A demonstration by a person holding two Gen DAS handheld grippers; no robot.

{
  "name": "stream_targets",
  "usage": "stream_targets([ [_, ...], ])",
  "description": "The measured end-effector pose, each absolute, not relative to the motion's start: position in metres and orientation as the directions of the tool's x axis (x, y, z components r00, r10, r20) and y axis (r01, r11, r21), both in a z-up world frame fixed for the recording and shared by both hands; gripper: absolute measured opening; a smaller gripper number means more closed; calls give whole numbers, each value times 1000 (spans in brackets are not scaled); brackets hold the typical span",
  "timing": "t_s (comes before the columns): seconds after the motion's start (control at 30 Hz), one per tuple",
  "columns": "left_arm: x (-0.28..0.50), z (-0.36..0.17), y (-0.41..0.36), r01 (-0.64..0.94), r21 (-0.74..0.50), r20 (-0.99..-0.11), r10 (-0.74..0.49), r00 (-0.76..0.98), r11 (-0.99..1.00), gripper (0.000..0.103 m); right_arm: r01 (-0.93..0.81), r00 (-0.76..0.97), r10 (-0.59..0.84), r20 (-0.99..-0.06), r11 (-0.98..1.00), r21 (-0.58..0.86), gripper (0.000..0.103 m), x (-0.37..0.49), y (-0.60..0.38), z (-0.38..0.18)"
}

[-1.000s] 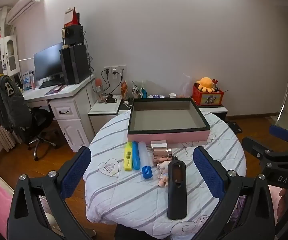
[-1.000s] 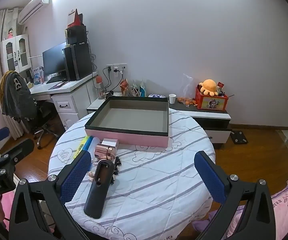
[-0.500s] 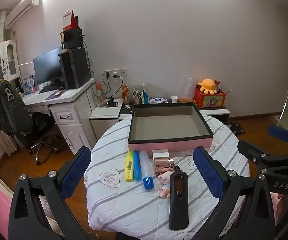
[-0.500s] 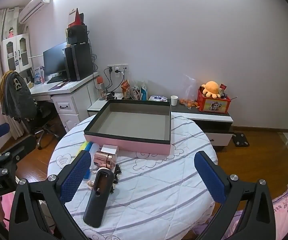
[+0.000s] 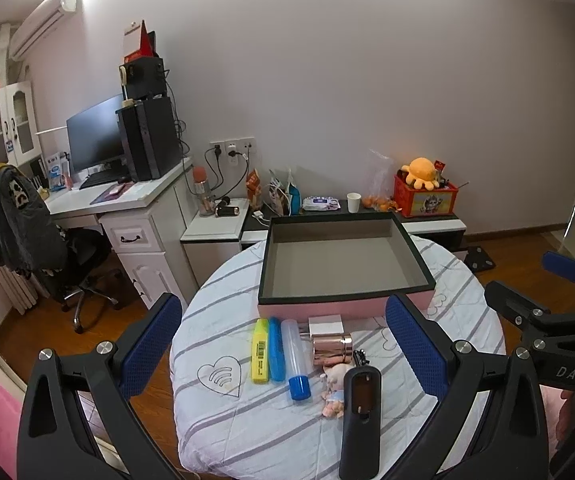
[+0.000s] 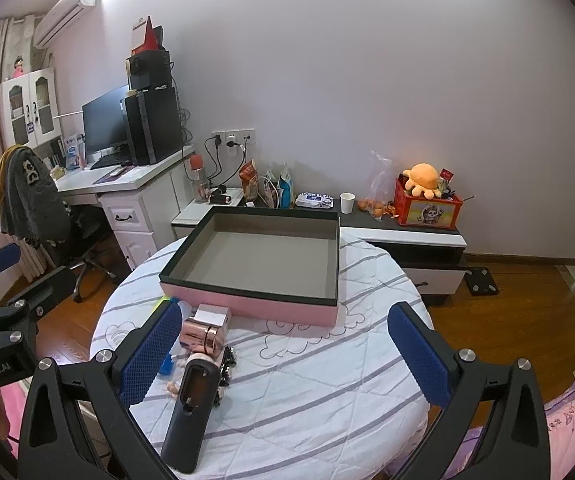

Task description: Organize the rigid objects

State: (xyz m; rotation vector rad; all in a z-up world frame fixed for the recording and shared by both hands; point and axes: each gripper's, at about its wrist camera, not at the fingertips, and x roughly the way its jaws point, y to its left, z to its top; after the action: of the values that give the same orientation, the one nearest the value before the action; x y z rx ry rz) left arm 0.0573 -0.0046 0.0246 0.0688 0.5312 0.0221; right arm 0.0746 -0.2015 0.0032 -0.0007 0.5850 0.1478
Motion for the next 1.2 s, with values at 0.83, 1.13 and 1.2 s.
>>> stream_targets([
  [0.83, 75, 18, -8, -13, 76, -518, 51, 854, 997, 103, -156, 808, 161, -567, 986, 57, 103, 97, -205, 6],
  [1.13, 78, 12, -7, -13, 81, -535, 54, 843, 997, 103, -162, 793, 164, -587, 985, 56, 103, 102, -199, -2],
  [1.2, 79, 12, -6, -13, 81, -536, 55, 842, 997, 103, -165, 789, 165, -592, 985, 55, 103, 102, -198, -2],
])
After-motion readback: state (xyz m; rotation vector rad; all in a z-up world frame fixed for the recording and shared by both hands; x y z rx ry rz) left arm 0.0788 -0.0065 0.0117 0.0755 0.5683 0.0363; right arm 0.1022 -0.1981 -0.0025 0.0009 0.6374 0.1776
